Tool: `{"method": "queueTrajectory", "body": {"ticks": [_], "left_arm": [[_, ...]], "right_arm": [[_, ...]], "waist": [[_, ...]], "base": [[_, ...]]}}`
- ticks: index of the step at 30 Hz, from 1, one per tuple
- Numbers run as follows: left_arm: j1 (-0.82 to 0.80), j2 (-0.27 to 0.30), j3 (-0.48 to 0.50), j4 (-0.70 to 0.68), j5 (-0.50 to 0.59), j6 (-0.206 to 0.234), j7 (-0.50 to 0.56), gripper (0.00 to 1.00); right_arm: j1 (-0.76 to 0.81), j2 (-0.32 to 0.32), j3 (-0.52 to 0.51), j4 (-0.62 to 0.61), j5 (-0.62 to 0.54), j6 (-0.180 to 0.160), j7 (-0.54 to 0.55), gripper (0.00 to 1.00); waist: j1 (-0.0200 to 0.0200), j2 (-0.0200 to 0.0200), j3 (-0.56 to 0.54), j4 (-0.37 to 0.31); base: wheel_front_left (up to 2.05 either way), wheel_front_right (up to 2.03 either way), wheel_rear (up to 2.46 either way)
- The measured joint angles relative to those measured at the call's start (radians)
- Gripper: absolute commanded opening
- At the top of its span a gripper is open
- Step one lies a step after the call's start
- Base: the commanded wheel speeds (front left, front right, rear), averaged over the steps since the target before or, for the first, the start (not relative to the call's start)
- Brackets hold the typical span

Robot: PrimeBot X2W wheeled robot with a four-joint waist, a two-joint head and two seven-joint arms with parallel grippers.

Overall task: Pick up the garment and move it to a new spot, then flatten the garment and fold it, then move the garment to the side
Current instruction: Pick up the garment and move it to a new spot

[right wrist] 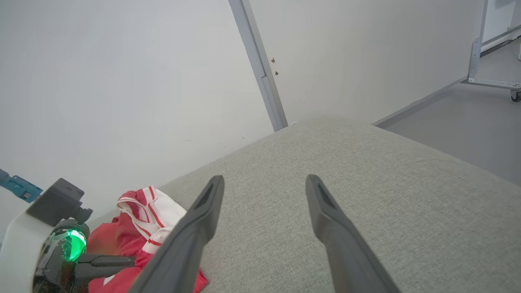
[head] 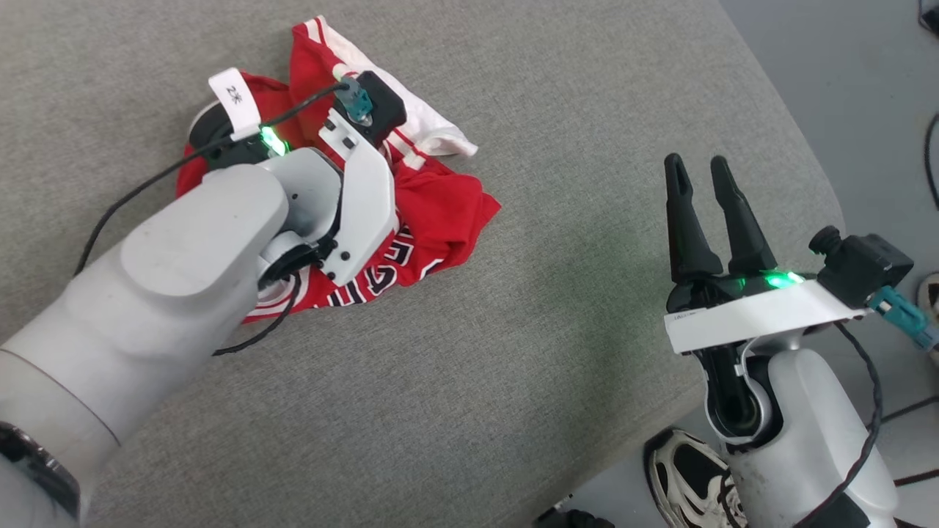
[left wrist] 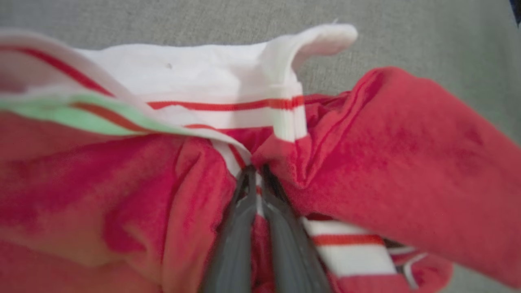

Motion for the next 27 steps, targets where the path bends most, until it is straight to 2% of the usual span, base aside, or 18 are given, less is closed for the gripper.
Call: {"method": "queueTrajectory", "body": {"ticks": [4, 9, 10, 11, 12, 13, 14, 15, 23, 27], "left_arm": [[-0.004, 0.018, 0.014, -0.022, 0.028, -0.001, 0.072, 0.0], [-0.011, 0.021, 0.016, -0.02, 0.013, -0.004, 0.064, 0.0], [-0.011, 0.018, 0.013, -0.021, 0.017, -0.004, 0.053, 0.22], [-0.011, 0.014, 0.01, -0.022, 0.017, -0.004, 0.04, 0.4], [-0.011, 0.011, 0.008, -0.024, 0.018, -0.004, 0.032, 0.44], [-0.011, 0.009, 0.005, -0.03, 0.021, -0.004, 0.022, 0.78], [-0.011, 0.009, 0.005, -0.03, 0.021, -0.004, 0.022, 0.95], [-0.011, 0.008, -0.001, -0.032, 0.022, -0.004, 0.005, 1.0], [-0.009, -0.011, -0.023, -0.038, 0.016, 0.0, -0.166, 1.0], [-0.002, -0.026, -0.017, -0.04, -0.048, 0.0, -0.282, 1.0]], "right_arm": [[-0.011, 0.0, 0.015, -0.008, 0.009, 0.0, 0.0, 1.0], [-0.019, 0.001, 0.019, -0.008, 0.001, 0.0, 0.0, 1.0], [-0.019, 0.001, 0.018, -0.008, -0.005, 0.0, 0.0, 1.0], [-0.019, 0.001, 0.017, -0.007, -0.013, 0.0, 0.0, 1.0], [-0.019, 0.001, 0.016, -0.005, -0.021, 0.0, 0.0, 1.0], [-0.019, 0.001, 0.011, -0.002, -0.032, 0.0, 0.0, 1.0], [-0.019, 0.001, 0.011, -0.002, -0.032, 0.0, 0.0, 1.0], [-0.019, 0.002, 0.006, 0.0, -0.045, 0.0, 0.0, 1.0], [-0.016, 0.003, -0.022, 0.026, -0.176, 0.0, 0.0, 1.0], [-0.007, 0.001, -0.037, 0.047, -0.24, 0.0, 0.0, 1.0]], "waist": [[0.0, 0.0001, 0.021, -0.012], [0.0, 0.0001, 0.029, -0.005], [0.0, 0.0001, 0.028, 0.001], [0.0, 0.0001, 0.025, 0.008], [0.0, 0.0001, 0.022, 0.016], [0.0, 0.0, 0.018, 0.026], [0.0, 0.0, 0.018, 0.026], [0.0, 0.0, 0.013, 0.036], [0.0, 0.0, -0.052, 0.151], [0.0, 0.0, -0.094, 0.218]], "base": [[0.0, 0.0, 0.0], [0.0, 0.0, 0.0], [0.0, 0.0, 0.0], [0.0, 0.0, 0.0], [0.0, 0.0, 0.0], [0.0, 0.0, 0.0], [0.0, 0.0, 0.0], [0.0, 0.0, 0.0], [0.0, 0.0, 0.0], [0.0, 0.0, 0.0]]}}
